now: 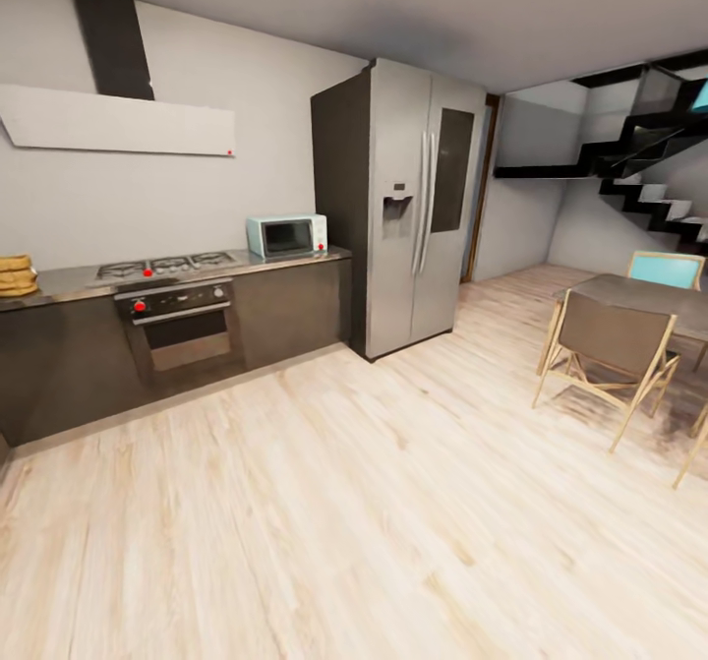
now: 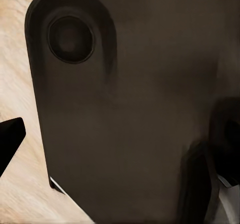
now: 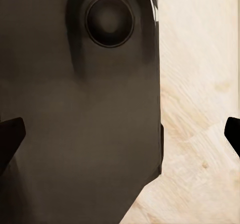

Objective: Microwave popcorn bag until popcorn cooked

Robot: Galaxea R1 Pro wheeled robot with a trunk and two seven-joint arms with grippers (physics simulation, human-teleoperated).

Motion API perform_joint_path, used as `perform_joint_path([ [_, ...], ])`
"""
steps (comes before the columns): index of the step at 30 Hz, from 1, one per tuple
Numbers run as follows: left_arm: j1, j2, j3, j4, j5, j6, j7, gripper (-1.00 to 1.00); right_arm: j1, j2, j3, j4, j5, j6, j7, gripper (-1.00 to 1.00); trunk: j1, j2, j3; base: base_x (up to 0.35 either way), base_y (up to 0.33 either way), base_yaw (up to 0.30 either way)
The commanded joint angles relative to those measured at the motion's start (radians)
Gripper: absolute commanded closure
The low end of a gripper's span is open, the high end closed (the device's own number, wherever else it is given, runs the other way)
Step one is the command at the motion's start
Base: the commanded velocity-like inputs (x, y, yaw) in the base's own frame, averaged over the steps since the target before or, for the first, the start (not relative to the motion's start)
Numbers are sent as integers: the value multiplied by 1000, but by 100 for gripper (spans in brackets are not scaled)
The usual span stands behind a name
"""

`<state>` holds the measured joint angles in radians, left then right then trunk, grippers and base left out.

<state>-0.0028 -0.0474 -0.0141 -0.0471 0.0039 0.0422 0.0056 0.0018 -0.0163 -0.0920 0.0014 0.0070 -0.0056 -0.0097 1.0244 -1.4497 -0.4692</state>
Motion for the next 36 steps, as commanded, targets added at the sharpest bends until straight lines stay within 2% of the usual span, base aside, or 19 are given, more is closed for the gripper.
perform_joint_path([
  [1,0,0,-1,-2,0,9,1,-100,0,0,-8,0,1,-1,-1,-100,1,0,-1,323,0,0],
  [18,1,-2,-1,-2,2,18,5,-100,0,-2,-9,0,-7,0,-1,-100,1,0,-1,323,0,0],
  [36,0,-2,-1,-2,2,17,5,-100,0,1,-5,0,3,-1,-1,-100,1,0,-1,324,0,0],
])
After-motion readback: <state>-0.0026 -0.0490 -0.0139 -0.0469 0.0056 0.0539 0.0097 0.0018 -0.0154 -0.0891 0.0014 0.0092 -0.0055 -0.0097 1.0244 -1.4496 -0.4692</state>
